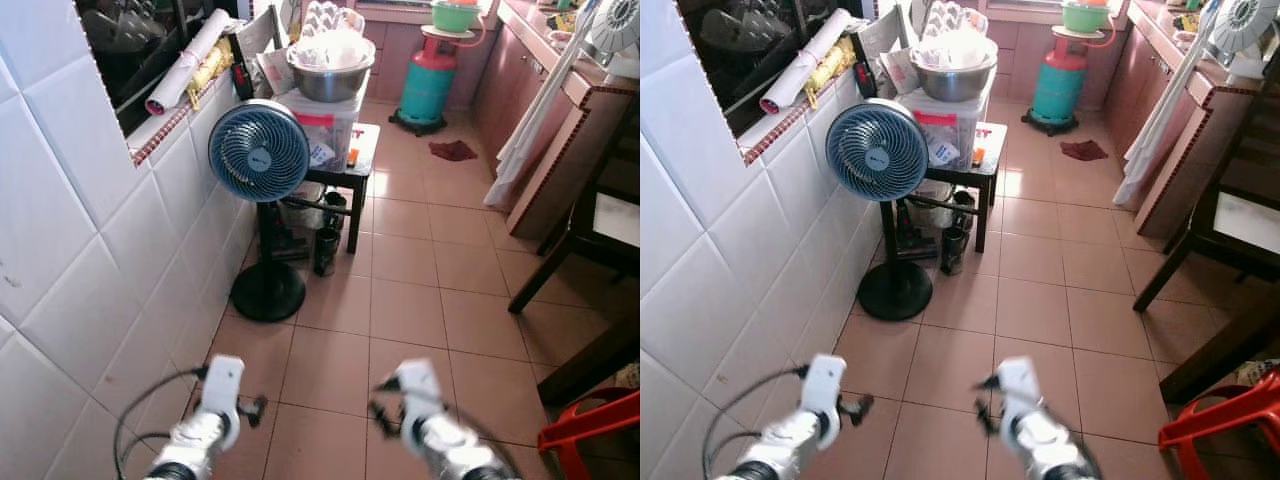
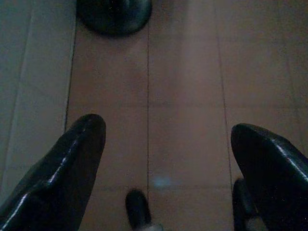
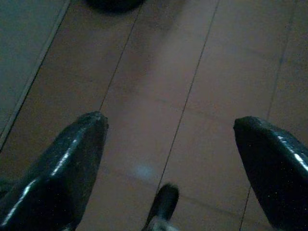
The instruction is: Setting the table
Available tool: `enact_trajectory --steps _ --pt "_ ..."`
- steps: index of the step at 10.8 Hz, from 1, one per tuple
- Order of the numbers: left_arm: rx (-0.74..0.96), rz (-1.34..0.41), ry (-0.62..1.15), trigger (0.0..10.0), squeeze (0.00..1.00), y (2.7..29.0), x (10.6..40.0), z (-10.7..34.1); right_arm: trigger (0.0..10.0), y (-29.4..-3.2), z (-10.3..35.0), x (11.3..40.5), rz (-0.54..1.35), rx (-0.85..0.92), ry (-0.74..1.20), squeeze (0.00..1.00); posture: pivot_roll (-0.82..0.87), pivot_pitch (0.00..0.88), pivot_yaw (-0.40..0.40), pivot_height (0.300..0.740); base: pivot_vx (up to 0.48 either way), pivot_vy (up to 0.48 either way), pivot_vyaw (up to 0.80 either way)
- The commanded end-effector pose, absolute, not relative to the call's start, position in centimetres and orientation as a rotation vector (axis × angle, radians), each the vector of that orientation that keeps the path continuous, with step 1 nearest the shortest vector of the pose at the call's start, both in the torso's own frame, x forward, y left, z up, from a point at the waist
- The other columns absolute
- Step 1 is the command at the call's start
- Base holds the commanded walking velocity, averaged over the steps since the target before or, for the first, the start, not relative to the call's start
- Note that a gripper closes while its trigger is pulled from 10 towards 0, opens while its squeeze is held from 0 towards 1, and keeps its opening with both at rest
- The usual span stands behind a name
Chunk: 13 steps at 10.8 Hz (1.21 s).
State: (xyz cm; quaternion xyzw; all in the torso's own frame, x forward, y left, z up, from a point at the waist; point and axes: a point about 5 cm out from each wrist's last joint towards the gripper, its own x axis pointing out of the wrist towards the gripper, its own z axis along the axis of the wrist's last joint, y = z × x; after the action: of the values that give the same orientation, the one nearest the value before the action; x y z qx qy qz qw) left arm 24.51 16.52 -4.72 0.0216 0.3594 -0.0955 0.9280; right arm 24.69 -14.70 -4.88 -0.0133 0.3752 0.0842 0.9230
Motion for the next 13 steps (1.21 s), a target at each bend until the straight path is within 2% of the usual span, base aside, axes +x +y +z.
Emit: enact_trajectory --steps 1,2,3,4,5,7,9,10,11,13 --pt "0.028 -0.237 0.658 10.0 0.0 16.5 25.6 -3.7 10.0 -15.1 -3.9 25.8 0.168 -0.044 0.696 0.0 0.17 0.0 -0.038 0.74 0.0 0.0 0.0" --pt "0.007 -0.261 0.617 10.0 0.0 16.7 25.9 -3.2 10.0 -15.4 -3.4 26.1 0.17 -0.056 0.636 0.0 0.17 0.0 -0.038 0.74 0.0 0.0 0.0" --pt "-0.1 -0.28 0.606 10.0 0.0 17.5 25.9 -2.8 10.0 -16.6 -2.9 26.1 0.183 -0.032 0.553 0.0 0.17 0.0 -0.052 0.74 0.0 0.0 0.0" --pt "-0.146 -0.276 0.514 10.0 0.0 17.8 26.1 -2.0 10.0 -17.2 -2.2 26.0 0.216 0.046 0.479 0.0 0.16 0.0 -0.055 0.74 0.0 0.0 0.0" --pt "-0.173 -0.266 0.446 10.0 0.0 18.0 25.3 -1.4 10.0 -18.2 -1.6 25.4 0.26 -0.016 0.42 0.0 0.17 0.0 -0.061 0.74 0.0 0.0 0.0" --pt "-0.118 -0.256 0.283 10.0 0.0 17.8 23.4 0.3 10.0 -20.9 -0.7 23.2 0.242 -0.001 0.377 0.0 0.16 0.0 -0.064 0.74 0.0 0.0 0.0" --pt "-0.131 -0.199 0.267 10.0 0.0 16.9 20.1 0.4 10.0 -22.6 -0.6 19.8 0.189 0.019 0.378 0.0 0.14 0.0 -0.048 0.74 0.0 0.0 0.0" --pt "-0.145 -0.2 0.282 10.0 0.0 16.5 18.8 0.4 10.0 -22.6 -0.7 18.4 0.131 0.072 0.397 0.0 0.13 0.0 -0.06 0.74 0.0 0.0 0.0" --pt "-0.1 -0.247 0.256 10.0 0.0 16.8 18.9 1.6 10.0 -21.0 0.0 17.9 0.171 0.058 0.421 0.0 0.13 0.015 -0.058 0.74 0.0 0.0 0.0" --pt "-0.053 -0.27 0.246 10.0 0.0 17.5 20.4 2.6 10.0 -19.0 0.9 19.8 0.241 0.046 0.385 0.0 0.17 0.0 -0.074 0.74 0.0 0.0 0.0"
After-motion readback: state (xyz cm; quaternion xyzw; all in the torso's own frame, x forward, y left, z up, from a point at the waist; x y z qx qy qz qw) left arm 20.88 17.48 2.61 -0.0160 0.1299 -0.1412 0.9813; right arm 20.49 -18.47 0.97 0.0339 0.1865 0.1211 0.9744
